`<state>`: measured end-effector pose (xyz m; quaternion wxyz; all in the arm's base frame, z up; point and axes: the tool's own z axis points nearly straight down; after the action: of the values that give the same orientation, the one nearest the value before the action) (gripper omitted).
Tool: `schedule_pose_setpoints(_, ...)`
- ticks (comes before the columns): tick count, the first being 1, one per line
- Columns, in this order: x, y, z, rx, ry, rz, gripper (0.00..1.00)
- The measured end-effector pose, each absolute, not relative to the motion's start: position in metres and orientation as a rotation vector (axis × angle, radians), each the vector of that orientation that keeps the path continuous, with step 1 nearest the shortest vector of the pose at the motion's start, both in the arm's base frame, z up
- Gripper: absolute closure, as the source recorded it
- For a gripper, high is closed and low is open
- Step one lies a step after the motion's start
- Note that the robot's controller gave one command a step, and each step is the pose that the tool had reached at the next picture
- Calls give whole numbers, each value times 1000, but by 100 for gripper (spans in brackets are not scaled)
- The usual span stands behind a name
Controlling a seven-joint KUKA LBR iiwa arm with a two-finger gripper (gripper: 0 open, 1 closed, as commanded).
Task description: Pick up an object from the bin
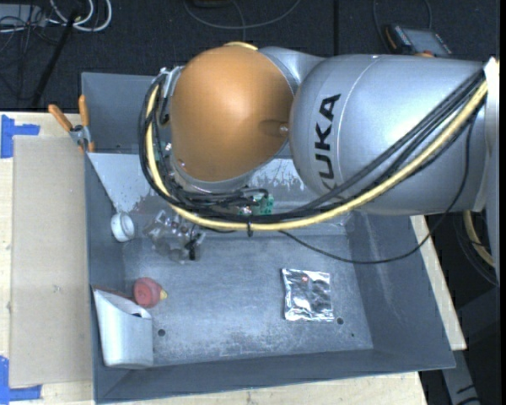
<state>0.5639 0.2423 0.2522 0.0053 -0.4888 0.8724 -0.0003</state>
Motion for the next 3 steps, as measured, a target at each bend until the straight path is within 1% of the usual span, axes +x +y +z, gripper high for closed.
schedule_pose_setpoints(1,554,239,161,-1311,2863,2,100)
schedule_pose_setpoints(2,561,243,261,-1265,2863,1,100)
schedule_pose_setpoints(3,557,244,182,-1207,2909,1,100)
